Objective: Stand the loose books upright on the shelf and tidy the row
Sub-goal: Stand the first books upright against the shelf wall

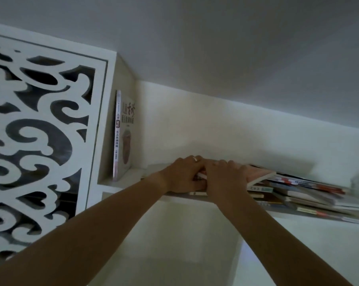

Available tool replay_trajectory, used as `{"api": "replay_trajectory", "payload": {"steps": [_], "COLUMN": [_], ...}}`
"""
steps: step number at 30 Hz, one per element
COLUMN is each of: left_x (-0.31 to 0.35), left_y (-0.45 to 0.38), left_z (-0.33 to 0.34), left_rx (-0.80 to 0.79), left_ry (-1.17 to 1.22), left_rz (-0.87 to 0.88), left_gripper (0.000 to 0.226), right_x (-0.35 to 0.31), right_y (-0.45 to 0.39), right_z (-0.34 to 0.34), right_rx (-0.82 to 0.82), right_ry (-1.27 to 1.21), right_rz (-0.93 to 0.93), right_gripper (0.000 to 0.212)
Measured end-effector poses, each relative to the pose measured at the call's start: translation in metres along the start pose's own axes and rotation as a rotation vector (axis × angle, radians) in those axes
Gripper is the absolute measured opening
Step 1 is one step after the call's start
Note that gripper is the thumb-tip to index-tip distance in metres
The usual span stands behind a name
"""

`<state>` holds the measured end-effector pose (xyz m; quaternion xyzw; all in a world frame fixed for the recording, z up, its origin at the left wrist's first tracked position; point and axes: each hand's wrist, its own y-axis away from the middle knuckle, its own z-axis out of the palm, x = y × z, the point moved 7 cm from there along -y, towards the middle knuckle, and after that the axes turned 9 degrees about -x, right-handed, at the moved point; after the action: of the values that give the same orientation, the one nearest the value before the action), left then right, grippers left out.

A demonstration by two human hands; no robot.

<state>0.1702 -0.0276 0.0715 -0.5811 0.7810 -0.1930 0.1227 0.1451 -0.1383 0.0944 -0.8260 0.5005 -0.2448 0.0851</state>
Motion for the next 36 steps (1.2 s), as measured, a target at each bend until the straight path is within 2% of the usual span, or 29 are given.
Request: {"api": "replay_trajectory", "payload": {"steps": [2,4,6,8,10,11,14,17,19,22,25,28,30,32,34,36], "left_x": [0.003,0.003,-0.007,-0.026,-0.049,-0.062,-0.089,-0.096,-0.099,-0.1,-0.102,-0.1,-0.093,-0.085,-0.084,-0.084], "left_y": [0.003,0.01,0.023,0.044,0.072,0.086,0.12,0.129,0.131,0.129,0.129,0.129,0.13,0.128,0.122,0.117], "left_z": [-0.009,-0.022,-0.036,-0.052,-0.071,-0.077,-0.091,-0.095,-0.097,-0.1,-0.106,-0.114,-0.129,-0.149,-0.166,-0.175], "left_rx": [0.148,0.296,0.409,0.55,0.702,0.775,0.911,0.877,0.839,0.739,0.774,0.805,0.835,0.841,0.781,0.743], "left_ry": [-0.148,-0.247,-0.33,-0.297,-0.101,0.012,0.147,0.144,0.127,0.09,0.136,0.183,0.191,0.222,0.291,0.465], "left_rz": [0.018,0.003,-0.105,-0.253,-0.419,-0.508,-0.696,-0.708,-0.709,-0.695,-0.708,-0.748,-0.766,-0.819,-0.911,-0.926], "left_gripper": [0.053,0.055,0.058,0.058,0.052,0.048,0.037,0.04,0.043,0.038,0.043,0.042,0.039,0.035,0.039,0.058], "right_x": [0.005,0.009,0.012,0.005,-0.014,-0.03,-0.097,-0.156,-0.179,-0.186,-0.18,-0.176,-0.17,-0.159,-0.155,-0.15], "right_y": [0.003,0.004,0.005,0.007,0.002,-0.002,-0.017,-0.023,-0.025,-0.031,-0.034,-0.026,-0.028,-0.034,-0.036,-0.034], "right_z": [-0.005,-0.014,-0.029,-0.04,-0.039,-0.035,-0.018,-0.012,-0.01,-0.005,0.002,0.001,0.006,0.008,0.005,-0.006], "right_rx": [0.087,0.245,0.468,0.635,0.627,0.562,0.245,0.035,-0.041,0.028,0.08,0.133,0.148,0.233,0.226,0.267], "right_ry": [-0.014,-0.013,-0.095,-0.283,-0.511,-0.634,-0.926,-1.094,-1.144,-1.009,-0.966,-0.982,-0.916,-0.854,-0.963,-1.068], "right_rz": [-0.034,-0.009,0.02,-0.034,-0.118,-0.187,-0.463,-0.697,-0.775,-0.7,-0.605,-0.661,-0.693,-0.668,-0.692,-0.677], "right_gripper": [0.038,0.044,0.062,0.074,0.077,0.076,0.069,0.077,0.086,0.1,0.099,0.101,0.117,0.126,0.116,0.095]}}
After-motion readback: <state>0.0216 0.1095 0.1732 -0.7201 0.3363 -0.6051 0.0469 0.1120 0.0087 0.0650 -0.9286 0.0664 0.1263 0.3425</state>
